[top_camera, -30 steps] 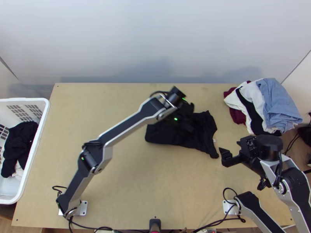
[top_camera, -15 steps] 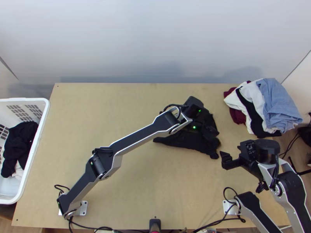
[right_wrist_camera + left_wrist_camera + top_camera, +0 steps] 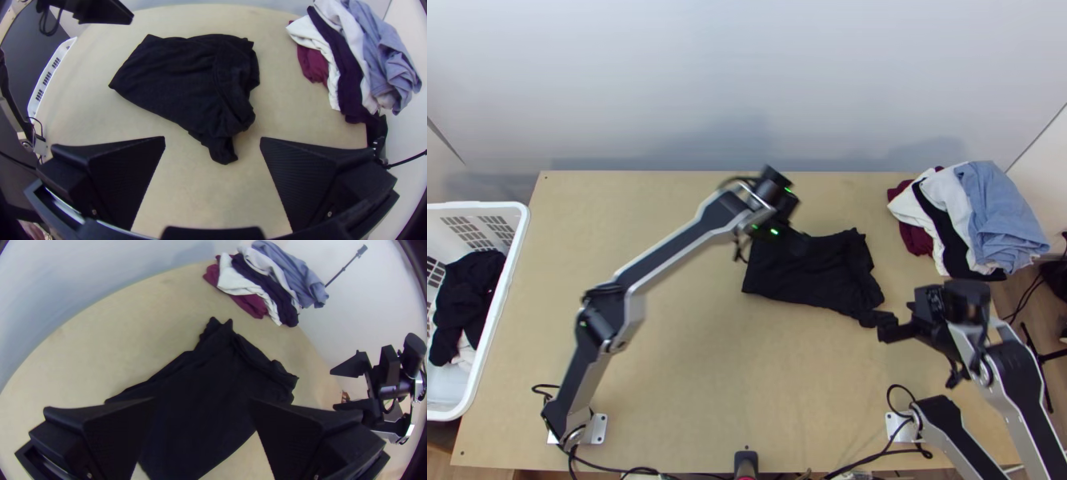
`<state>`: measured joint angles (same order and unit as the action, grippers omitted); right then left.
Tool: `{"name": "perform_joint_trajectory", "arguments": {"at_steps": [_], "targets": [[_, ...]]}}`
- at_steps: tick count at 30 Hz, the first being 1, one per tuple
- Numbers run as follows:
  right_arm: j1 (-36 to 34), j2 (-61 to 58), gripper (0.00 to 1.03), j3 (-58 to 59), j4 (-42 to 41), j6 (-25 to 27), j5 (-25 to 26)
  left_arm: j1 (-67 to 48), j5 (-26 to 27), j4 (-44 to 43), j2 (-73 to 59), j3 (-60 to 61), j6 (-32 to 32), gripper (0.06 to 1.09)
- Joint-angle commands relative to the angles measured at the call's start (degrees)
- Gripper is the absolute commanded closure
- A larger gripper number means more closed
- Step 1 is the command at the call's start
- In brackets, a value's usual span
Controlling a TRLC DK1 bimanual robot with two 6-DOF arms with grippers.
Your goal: Fold the t-shirt
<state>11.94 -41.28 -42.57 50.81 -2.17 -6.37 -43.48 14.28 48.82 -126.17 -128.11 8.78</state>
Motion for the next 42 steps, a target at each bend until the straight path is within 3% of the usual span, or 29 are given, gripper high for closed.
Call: {"name": "perform_joint_trajectory", "arguments": {"at_steps": [1, 10, 13, 15, 17, 18, 28, 35, 42], "targets": [[-6.1, -13.7, 0.04, -1.1, -3.3, 0.3, -9.2, 7.0, -1.8, 7.1, 8.3, 5.4, -2.1, 0.10], [-1.4, -22.7, 0.04, -6.8, -4.5, -1.3, -13.9, 10.3, -3.8, 6.9, 20.3, 18.7, -4.5, 0.10], [-1.4, -25.2, 0.06, -6.8, -8.2, -2.0, -15.2, 11.7, -3.8, 6.3, 22.6, 21.6, -4.5, 0.10], [-1.0, -27.5, 0.21, -6.5, -10.9, -2.2, -15.2, 12.4, -4.7, 6.3, 23.5, 22.8, -4.4, 0.10], [0.2, -30.3, 0.64, -7.2, -13.6, -2.0, -15.2, 13.2, -4.7, 6.3, 24.7, 24.3, -4.4, 0.10], [0.8, -31.7, 0.98, -7.6, -14.2, -1.6, -15.2, 13.4, -4.8, 6.3, 25.4, 24.9, -4.1, 0.10], [5.2, -38.0, 1.00, -10.3, -21.4, -1.6, -14.5, 16.0, -4.8, 4.4, 31.3, 34.2, -2.7, 0.10], [5.6, -53.6, 1.00, -13.9, -25.8, 3.5, -7.3, 16.0, -5.5, 3.5, 32.6, 36.2, -1.3, 0.10], [3.3, -59.1, 1.00, -17.6, -26.6, 6.5, -3.4, 16.8, -5.9, 3.4, 32.9, 36.3, -1.1, 0.10]]}}
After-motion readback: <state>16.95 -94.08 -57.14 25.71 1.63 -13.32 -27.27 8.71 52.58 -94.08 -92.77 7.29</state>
